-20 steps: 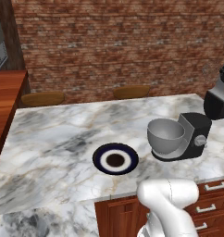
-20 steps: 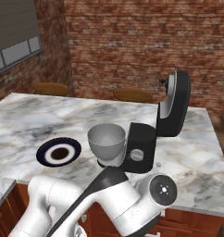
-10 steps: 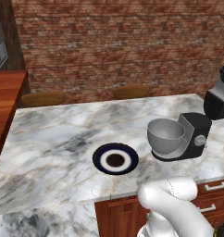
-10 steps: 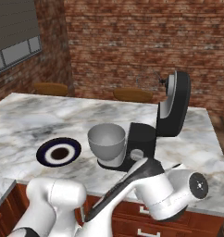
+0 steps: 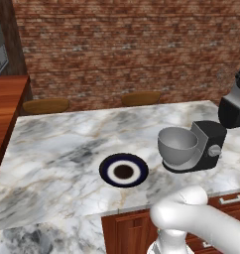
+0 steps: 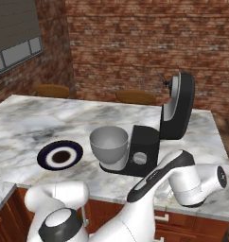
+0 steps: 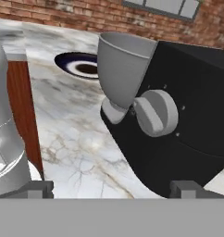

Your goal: Add butter and sugar cubes to the stand mixer bowl and then turn on the stand mixer to begin making frosting.

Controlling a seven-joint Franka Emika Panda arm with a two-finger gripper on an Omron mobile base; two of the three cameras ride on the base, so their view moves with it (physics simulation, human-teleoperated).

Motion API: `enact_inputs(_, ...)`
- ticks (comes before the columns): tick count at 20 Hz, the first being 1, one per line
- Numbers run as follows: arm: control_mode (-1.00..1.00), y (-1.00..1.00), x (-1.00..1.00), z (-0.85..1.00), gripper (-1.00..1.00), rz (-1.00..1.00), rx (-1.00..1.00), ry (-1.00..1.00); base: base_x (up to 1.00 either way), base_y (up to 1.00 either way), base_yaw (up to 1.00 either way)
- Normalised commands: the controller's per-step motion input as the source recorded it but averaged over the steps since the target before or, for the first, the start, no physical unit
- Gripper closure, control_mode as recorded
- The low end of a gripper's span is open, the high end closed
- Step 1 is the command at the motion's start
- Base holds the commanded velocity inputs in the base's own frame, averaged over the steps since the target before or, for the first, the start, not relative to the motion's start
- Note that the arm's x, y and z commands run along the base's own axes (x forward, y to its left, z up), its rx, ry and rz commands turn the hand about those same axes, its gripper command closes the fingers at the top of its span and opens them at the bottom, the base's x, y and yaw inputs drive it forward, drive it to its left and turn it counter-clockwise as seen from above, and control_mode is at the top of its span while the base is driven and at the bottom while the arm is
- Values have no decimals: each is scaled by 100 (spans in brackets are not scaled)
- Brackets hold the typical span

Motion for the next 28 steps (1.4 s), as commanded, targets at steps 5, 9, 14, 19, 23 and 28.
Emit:
enact_inputs(5, -100, 0, 32, -22, -100, 11, 0, -6, 0, 0, 0)
enact_inputs(9, -100, 6, 17, -15, -100, 1, 0, 0, 0, 0, 0)
enact_inputs(14, -100, 15, 8, -16, -100, -1, 0, -1, 0, 0, 0)
enact_inputs(19, -100, 12, 11, -17, -100, -6, 0, 0, 0, 0, 0)
enact_inputs(23, -100, 3, 18, -7, -100, -9, 0, 0, 0, 0, 0)
enact_inputs(28, -100, 0, 20, 0, -100, -2, 0, 5, 0, 0, 0)
